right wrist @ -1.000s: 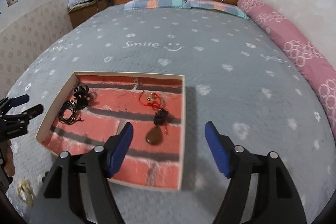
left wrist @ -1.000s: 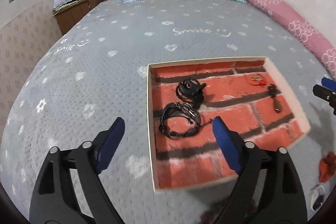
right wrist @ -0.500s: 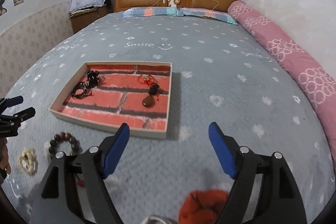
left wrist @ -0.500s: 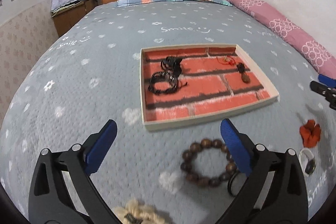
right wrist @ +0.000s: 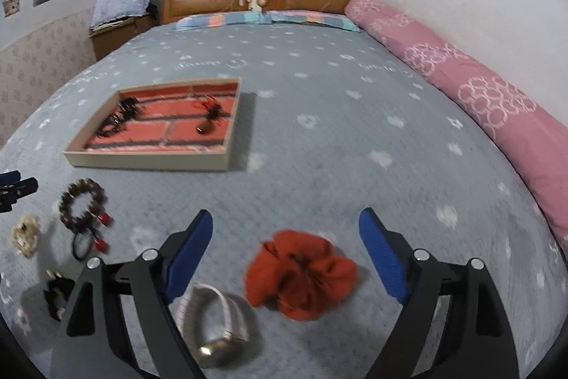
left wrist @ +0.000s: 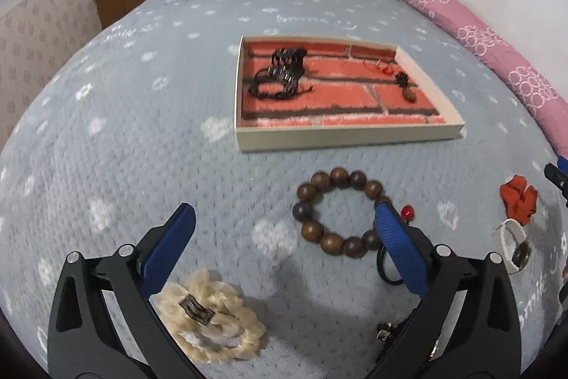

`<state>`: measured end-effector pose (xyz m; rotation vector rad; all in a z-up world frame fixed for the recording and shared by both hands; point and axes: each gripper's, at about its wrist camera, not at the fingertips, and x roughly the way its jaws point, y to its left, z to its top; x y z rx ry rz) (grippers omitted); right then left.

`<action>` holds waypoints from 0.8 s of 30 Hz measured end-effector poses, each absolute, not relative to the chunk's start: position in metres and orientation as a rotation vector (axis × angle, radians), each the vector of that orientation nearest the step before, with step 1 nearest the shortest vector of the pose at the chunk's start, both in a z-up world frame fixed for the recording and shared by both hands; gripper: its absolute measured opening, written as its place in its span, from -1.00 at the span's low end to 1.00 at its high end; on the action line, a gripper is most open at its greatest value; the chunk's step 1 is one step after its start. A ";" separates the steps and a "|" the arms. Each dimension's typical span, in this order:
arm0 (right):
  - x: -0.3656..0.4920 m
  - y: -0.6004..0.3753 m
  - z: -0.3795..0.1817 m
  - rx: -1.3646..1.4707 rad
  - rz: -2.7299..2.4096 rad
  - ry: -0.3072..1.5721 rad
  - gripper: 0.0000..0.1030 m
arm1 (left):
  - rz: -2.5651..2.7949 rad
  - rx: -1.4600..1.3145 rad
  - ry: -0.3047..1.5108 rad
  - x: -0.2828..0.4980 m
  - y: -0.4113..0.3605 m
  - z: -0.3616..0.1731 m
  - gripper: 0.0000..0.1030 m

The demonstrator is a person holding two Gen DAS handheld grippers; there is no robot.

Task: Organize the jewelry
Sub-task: 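Move the left tool to the wooden bead bracelet while the right tool reaches the orange scrunchie, then close the left tool on the bead bracelet while the right tool grips the orange scrunchie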

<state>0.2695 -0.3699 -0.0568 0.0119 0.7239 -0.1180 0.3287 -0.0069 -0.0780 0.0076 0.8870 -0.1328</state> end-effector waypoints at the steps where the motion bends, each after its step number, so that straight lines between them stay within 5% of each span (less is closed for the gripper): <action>1: 0.269 -0.375 -0.063 0.019 -0.124 0.726 0.61 | -0.129 0.004 0.891 0.330 -0.008 -0.081 0.90; 13: 0.279 -0.389 -0.101 -0.039 -0.140 0.798 0.61 | -0.071 -0.018 0.949 0.350 -0.023 -0.125 0.88; 21: 0.287 -0.390 -0.128 -0.014 -0.135 0.856 0.59 | -0.048 0.001 0.994 0.366 -0.028 -0.143 0.61; 24: 0.289 -0.390 -0.131 0.007 -0.121 0.859 0.35 | -0.049 -0.020 0.991 0.369 -0.025 -0.145 0.61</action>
